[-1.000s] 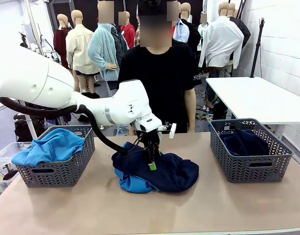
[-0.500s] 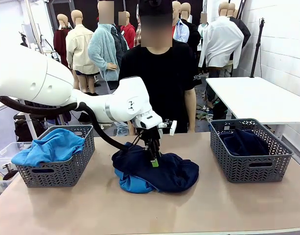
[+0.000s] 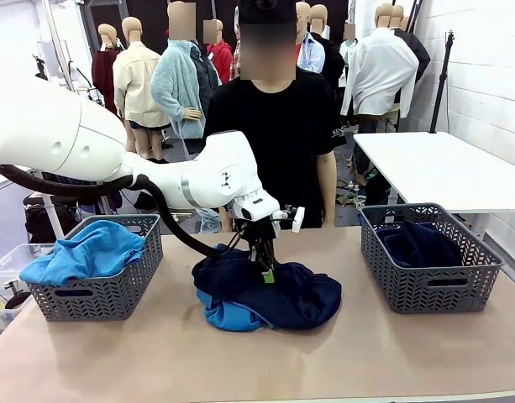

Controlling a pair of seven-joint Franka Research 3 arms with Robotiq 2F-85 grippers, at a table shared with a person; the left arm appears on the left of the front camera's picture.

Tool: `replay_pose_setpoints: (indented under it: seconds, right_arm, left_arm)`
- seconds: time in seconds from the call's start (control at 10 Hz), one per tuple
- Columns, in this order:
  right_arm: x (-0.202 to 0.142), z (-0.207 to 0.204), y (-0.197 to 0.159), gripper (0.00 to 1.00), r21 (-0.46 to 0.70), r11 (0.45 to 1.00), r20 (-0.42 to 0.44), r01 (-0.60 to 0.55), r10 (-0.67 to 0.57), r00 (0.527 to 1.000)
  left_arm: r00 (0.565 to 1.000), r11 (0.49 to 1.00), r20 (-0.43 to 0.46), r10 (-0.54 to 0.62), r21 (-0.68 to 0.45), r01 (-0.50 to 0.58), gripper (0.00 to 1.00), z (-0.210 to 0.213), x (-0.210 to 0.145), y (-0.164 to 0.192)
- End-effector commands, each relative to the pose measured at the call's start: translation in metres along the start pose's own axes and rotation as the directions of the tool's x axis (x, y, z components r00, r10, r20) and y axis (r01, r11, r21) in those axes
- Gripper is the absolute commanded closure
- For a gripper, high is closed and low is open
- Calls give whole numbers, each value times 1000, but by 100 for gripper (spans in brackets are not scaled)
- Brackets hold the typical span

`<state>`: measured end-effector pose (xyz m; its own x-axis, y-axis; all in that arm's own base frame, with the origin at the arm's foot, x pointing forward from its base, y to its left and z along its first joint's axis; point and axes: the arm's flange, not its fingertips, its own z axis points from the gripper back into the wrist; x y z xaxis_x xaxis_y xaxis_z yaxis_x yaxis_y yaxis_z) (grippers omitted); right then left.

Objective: Sort the tops and bottoms.
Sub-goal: Lift clothes from the center of the table with your left hand.

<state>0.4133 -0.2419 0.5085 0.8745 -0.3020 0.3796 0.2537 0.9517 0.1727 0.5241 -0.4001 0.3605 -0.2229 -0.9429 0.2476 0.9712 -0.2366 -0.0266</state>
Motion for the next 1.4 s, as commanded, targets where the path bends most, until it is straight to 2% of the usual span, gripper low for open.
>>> replay_pose_setpoints:
  seconds: [0.0, 0.3, 0.5, 0.7, 0.9, 1.0, 1.1, 1.3]
  right_arm:
    - [-1, 1, 0, 0, -17, 1000, -15, -7, 6, 1000]
    - [-1, 1, 0, 0, -17, 1000, -15, -7, 6, 1000]
    - [-1, 1, 0, 0, -17, 1000, -15, -7, 6, 1000]
    - [-1, 1, 0, 0, -17, 1000, -15, -7, 6, 1000]
    - [-1, 1, 0, 0, -17, 1000, -15, -7, 6, 1000]
    - [-1, 1, 0, 0, -17, 1000, -15, -7, 6, 1000]
    - [-1, 1, 0, 0, -17, 1000, -15, -7, 6, 1000]
    - [-1, 1, 0, 0, -17, 1000, -15, -7, 6, 1000]
  left_arm:
    - [1000, 1000, 8, -20, 11, 20, 100, 16, 0, -8]
    - [997, 991, 30, -75, 115, 72, 100, 71, 19, -25]
    - [997, 973, -7, -83, 216, 82, 100, 113, 31, -35]
    - [994, 940, -47, -95, 324, 105, 100, 174, 53, -62]
    - [994, 889, -51, -101, 443, 113, 100, 242, 89, -90]
    - [992, 875, -35, -123, 467, 125, 100, 277, 107, -104]
    - [995, 841, -30, -98, 532, 99, 100, 316, 123, -114]
    - [996, 821, -13, -94, 565, 84, 100, 352, 140, -133]
